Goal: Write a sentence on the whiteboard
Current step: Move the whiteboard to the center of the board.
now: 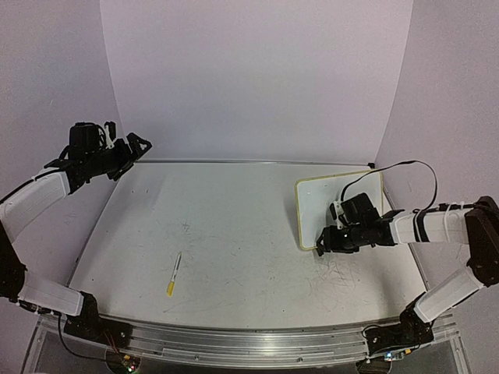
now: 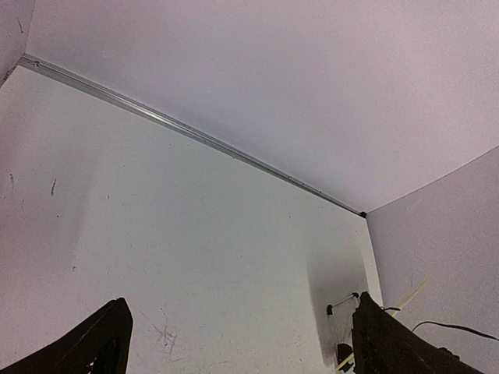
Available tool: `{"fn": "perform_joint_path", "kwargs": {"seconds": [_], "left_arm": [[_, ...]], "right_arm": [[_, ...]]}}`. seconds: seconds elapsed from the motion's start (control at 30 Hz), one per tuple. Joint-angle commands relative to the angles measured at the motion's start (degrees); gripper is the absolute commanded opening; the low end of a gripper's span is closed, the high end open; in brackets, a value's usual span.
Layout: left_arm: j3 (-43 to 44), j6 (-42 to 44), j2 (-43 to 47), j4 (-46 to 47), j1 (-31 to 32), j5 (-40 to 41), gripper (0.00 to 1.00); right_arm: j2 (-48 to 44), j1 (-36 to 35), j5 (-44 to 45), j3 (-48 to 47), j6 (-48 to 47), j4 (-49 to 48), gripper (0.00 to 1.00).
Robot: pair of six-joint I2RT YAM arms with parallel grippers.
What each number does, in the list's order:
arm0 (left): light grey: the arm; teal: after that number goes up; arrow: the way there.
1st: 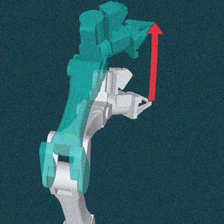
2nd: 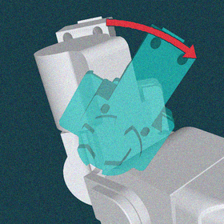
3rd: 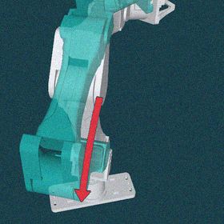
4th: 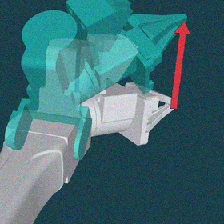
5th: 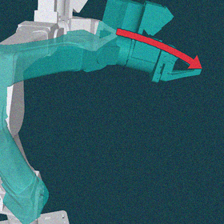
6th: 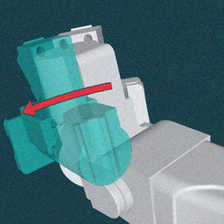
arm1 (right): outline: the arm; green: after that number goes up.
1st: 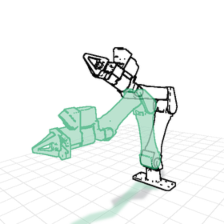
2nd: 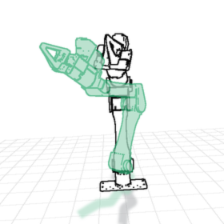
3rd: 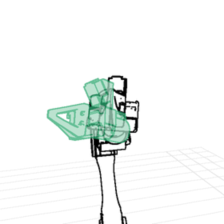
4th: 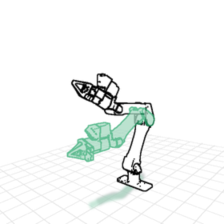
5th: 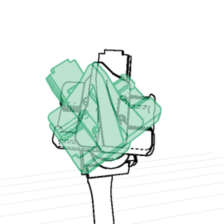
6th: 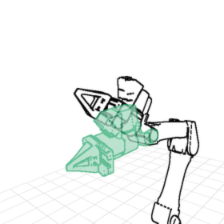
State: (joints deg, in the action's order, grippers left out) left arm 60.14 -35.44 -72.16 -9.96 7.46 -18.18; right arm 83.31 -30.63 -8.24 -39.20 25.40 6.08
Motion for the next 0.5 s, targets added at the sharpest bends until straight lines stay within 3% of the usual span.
{"fn": "perform_joint_path", "kwargs": {"seconds": [0.0,0.27,0.47], "left_arm": [[1.3,1.0,0.6,2.1,0.2,0.3,0.99],[1.1,0.5,0.1,2.1,0.2,-0.1,0.99],[1.4,0.7,0.4,2.1,0.2,0.2,0.99]], "right_arm": [[2.5,-1.0,2.0,-0.8,-0.6,-3.7,0.44],[6.0,-1.7,2.5,-0.5,-0.6,-5.6,0.30],[7.4,-3.8,5.0,-0.8,-0.5,-7.4,0.25]]}}
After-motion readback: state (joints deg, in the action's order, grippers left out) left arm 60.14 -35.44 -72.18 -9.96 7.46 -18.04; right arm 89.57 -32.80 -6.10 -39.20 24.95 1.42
